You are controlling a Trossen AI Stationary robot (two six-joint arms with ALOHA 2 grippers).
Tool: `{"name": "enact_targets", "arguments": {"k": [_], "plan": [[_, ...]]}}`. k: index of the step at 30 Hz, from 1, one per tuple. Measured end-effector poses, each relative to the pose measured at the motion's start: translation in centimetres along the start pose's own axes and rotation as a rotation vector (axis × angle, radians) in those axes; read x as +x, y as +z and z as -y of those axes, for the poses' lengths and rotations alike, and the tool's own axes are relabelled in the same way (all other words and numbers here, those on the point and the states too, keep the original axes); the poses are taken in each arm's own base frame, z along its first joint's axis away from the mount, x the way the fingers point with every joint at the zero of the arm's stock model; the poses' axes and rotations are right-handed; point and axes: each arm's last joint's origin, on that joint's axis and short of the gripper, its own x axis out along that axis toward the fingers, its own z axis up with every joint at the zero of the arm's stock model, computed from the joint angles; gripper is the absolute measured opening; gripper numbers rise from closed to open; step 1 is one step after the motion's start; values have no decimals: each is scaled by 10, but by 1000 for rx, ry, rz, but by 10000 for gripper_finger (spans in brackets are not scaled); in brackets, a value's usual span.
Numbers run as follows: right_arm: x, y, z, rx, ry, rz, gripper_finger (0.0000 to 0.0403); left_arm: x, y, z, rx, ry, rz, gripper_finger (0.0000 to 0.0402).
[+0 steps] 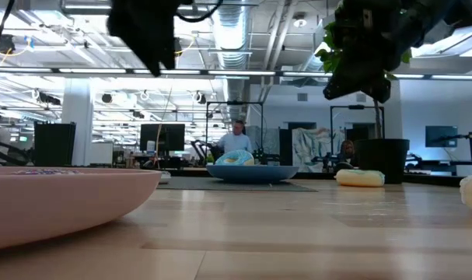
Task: Pick & Place donuts
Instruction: Put the large green donut on the blue plate
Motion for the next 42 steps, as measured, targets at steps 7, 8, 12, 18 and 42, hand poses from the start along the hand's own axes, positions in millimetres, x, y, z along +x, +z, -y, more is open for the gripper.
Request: {"name": "enact_targets", "arguments": {"k": [7, 8, 12, 18, 42], "plan": [[0, 6, -3, 114, 2, 84, 17, -6, 13, -29, 234, 33, 73, 247], [0, 7, -2, 151, -13, 100, 17, -5, 11, -34, 258, 31, 80, 247], [0, 8, -1, 248, -61, 158, 23, 2, -5, -60, 289, -5, 101, 247], [-1, 8, 0, 335, -59, 164, 64, 16, -49, -107, 211, -166, 153, 247], [-9, 3, 92, 791, -685, 17, 265, 8, -98, -154, 52, -343, 301, 247]]}}
